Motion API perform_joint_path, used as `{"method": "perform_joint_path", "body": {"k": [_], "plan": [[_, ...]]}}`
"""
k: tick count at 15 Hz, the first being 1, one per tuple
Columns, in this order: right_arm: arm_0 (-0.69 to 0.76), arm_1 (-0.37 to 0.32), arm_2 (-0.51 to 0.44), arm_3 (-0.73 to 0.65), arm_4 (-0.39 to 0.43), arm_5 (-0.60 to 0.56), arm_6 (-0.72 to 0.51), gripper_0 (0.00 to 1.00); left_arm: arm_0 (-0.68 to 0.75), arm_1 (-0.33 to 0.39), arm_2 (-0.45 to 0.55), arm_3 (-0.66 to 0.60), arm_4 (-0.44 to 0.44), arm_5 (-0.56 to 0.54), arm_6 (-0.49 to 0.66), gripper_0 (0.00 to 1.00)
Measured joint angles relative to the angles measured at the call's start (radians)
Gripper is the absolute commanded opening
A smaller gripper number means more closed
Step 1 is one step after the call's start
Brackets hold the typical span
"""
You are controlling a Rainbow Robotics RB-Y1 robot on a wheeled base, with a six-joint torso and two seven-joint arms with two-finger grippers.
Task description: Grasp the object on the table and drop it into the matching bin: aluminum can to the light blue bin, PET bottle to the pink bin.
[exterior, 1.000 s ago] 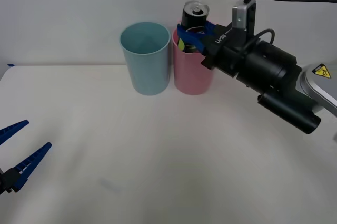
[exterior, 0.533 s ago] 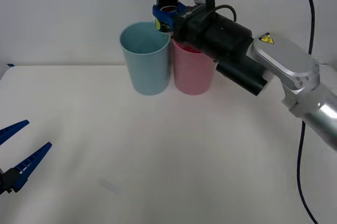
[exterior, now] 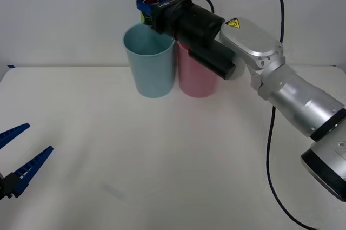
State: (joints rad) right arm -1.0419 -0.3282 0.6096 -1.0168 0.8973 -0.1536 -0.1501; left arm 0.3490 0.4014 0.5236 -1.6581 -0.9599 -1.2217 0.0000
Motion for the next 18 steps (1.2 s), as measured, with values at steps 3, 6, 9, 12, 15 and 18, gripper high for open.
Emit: {"method": "perform_joint_path", "body": {"k": [3, 6, 9, 12, 15, 18], "plan": [[-0.041, 0.045, 0.003, 0.069, 0.001, 0.048, 0.009, 0.00, 0.000, 0.000, 0.000, 0.000, 0.000, 0.000, 0.000, 1.00], [-0.050, 0.064, 0.010, 0.083, 0.002, 0.082, 0.012, 0.00, 0.000, 0.000, 0.000, 0.000, 0.000, 0.000, 0.000, 1.00], [-0.050, 0.064, 0.013, 0.083, 0.003, 0.083, 0.012, 0.00, 0.000, 0.000, 0.000, 0.000, 0.000, 0.000, 0.000, 1.00], [-0.051, 0.063, 0.014, 0.082, 0.003, 0.085, 0.012, 1.00, 0.000, 0.000, 0.000, 0.000, 0.000, 0.000, 0.000, 1.00], [-0.051, 0.063, 0.015, 0.083, 0.003, 0.096, 0.015, 1.00, 0.000, 0.000, 0.000, 0.000, 0.000, 0.000, 0.000, 1.00], [-0.051, 0.064, 0.014, 0.082, 0.004, 0.097, 0.018, 1.00, 0.000, 0.000, 0.000, 0.000, 0.000, 0.000, 0.000, 1.00]]}}
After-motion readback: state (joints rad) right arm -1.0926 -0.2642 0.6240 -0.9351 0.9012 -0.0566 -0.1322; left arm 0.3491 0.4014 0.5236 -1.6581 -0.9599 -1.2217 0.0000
